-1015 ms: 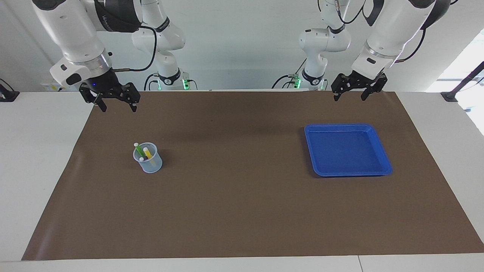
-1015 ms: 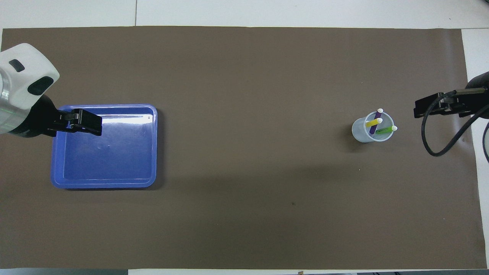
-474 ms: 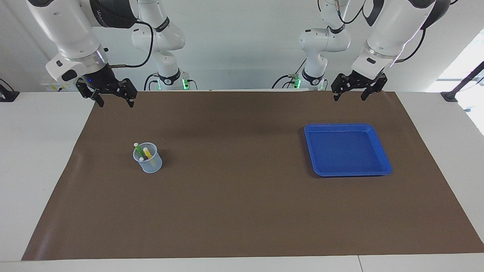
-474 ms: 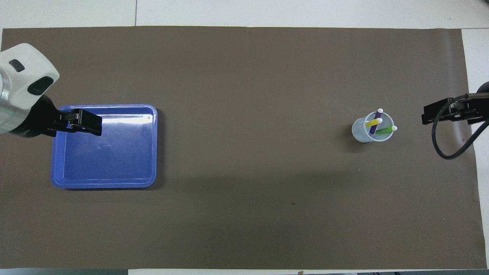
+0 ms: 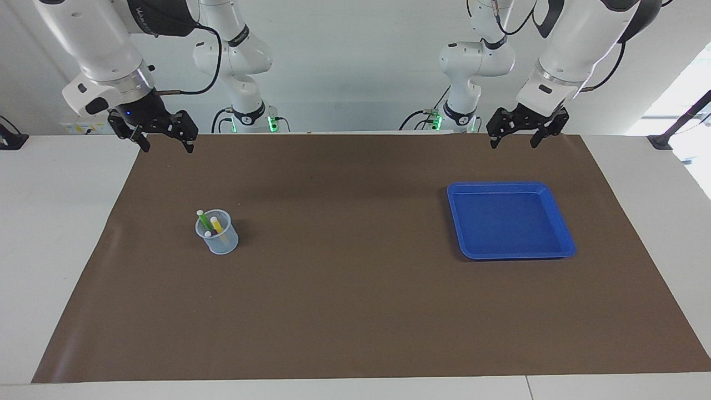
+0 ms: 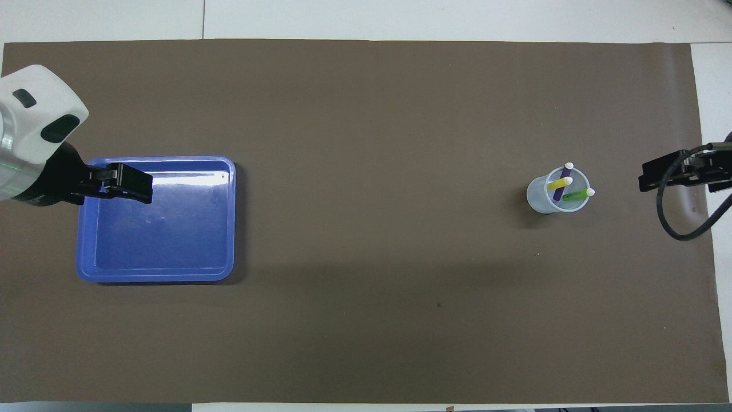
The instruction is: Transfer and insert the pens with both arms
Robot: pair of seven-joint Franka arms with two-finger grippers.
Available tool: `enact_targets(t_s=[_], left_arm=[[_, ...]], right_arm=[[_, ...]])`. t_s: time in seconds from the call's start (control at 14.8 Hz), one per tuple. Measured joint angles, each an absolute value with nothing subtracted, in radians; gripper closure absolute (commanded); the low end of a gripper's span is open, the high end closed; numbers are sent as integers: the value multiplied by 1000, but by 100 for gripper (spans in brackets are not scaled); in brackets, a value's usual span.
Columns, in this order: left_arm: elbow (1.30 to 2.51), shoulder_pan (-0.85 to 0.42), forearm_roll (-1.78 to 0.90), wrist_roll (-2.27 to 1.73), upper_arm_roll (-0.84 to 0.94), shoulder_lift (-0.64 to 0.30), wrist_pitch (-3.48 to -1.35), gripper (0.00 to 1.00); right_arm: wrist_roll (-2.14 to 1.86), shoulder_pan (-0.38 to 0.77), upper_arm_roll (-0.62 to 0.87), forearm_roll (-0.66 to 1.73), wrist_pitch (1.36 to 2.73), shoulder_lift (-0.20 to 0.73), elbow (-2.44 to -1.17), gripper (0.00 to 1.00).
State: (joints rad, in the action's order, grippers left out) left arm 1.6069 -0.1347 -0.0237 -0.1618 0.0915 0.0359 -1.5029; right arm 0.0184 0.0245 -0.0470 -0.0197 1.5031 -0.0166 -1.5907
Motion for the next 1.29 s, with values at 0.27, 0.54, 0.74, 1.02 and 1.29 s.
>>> enact_targets(t_s=[0.27,0.54,0.74,1.02,1.29], left_arm=[[1607,-135,-24,-162,92,36,-1503,0],[1607,-135,-24,-162,91,36,-1503,0],[1607,-135,-24,-162,91,36,-1503,0],[1607,-135,-24,-162,91,36,-1503,0],[1607,-135,-24,-162,91,36,-1503,0]], right_arm=[[18,28,-46,-20,1487,-17,-1590,0],[18,29,-46,-21,1488,-17,-1589,0],[18,29,-46,-21,1492,-17,-1588,0],[18,29,-45,-21,1499,-17,-1588,0],[19,28,-46,-21,1499,-17,-1588,0]])
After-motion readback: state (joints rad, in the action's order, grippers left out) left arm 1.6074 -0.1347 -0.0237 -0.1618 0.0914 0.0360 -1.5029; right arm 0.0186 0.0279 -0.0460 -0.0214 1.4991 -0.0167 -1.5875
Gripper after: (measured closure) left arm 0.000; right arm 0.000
